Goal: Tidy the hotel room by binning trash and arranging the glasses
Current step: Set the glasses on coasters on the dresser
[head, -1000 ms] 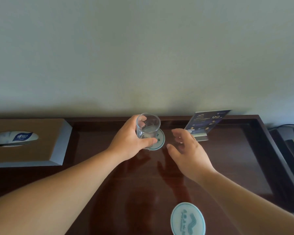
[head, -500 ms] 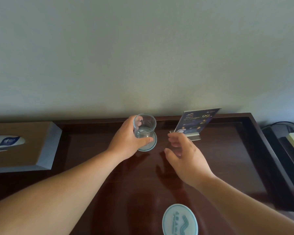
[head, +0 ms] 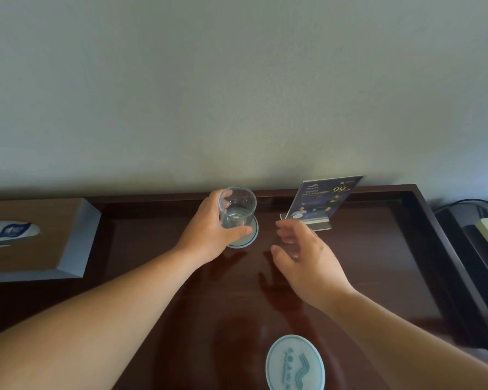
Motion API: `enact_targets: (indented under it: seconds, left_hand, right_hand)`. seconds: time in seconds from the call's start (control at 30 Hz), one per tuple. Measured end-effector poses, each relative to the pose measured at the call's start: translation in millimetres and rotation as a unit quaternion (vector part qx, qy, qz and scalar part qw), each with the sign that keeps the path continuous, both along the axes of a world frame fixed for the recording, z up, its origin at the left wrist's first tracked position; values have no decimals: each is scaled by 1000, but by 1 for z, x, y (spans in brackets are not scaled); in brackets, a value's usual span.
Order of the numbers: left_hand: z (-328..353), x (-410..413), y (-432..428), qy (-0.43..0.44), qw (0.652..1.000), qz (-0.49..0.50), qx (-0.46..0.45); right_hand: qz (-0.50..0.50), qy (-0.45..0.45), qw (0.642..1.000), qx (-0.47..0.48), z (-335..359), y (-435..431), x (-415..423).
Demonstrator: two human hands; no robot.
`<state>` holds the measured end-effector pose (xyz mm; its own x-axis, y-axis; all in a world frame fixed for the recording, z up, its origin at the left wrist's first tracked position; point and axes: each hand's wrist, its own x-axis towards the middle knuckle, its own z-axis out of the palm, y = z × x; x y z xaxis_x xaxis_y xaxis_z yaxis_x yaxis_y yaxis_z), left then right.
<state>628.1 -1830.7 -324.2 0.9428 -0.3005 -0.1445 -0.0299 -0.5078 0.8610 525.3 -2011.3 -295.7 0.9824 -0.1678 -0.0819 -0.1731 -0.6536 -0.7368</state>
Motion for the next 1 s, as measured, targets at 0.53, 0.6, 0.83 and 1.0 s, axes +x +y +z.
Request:
enact_targets:
  seconds: [0.53,0.6,0.83,1.0]
  left_hand:
    - [34,-73,40,-5,999,35,9]
    - [41,-84,41,-12,1000,17,6]
    - [58,-117,40,-20,999,-49,-14]
    - [51,-147,43,-13,994,-104,-12]
  right_hand:
    - [4,-9,1000,-14,19,7,-39]
    - [-4,-7,1000,-17,21,10,-48]
    - [-47,-12,997,-55,38,21,-92]
    - [-87,15,992,-85,37,27,-134]
